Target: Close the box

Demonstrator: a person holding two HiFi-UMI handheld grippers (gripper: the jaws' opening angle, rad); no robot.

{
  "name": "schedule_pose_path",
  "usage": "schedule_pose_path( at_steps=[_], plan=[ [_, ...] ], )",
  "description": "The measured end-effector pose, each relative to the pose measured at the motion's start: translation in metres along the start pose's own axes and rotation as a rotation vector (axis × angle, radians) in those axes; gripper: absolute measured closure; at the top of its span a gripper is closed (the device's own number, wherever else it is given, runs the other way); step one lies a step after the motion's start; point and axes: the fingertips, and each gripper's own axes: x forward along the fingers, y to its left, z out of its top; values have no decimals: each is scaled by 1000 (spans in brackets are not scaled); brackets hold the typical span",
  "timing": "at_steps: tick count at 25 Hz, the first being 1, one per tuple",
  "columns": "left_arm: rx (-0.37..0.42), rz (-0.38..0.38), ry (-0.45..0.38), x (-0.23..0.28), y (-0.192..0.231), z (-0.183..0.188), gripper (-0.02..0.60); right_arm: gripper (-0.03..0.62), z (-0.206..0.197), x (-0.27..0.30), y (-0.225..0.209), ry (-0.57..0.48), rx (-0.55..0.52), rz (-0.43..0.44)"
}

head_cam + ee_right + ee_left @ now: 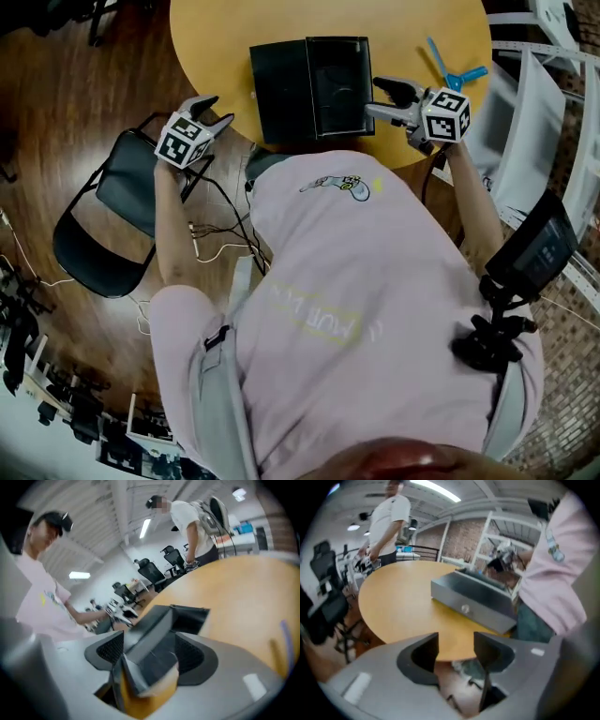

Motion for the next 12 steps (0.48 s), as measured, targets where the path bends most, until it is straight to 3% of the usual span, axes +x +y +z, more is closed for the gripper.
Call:
schedule_pose_path(
  at_steps=[3,5,6,8,9,10,11,12],
  plan=[
    [390,216,337,-14,33,-45,337,223,-56,-54,-74,322,-369,-339],
    [612,310,521,-18,54,-53,336,194,-91,-77,-116,607,-627,-475],
    [674,313,580,-14,58,-52,336,192,-104,-82,-130,725,-732,-489],
    [698,234,692,1,52,-50,353,180,-121,-73,-145,898,-885,-442],
    [714,190,776,8,50,-50,397,180,-126,-59,-145,954,-943,-402],
    [762,166,869,13,49,-48,397,180,-125,-39,-140,983,-984,-361],
    [831,170,939,20,49,-40,332,180,-121,-14,-131,981,-1005,-327],
    [892,198,954,32,47,-24,290,180,-112,15,-119,956,-1004,-305]
  ],
)
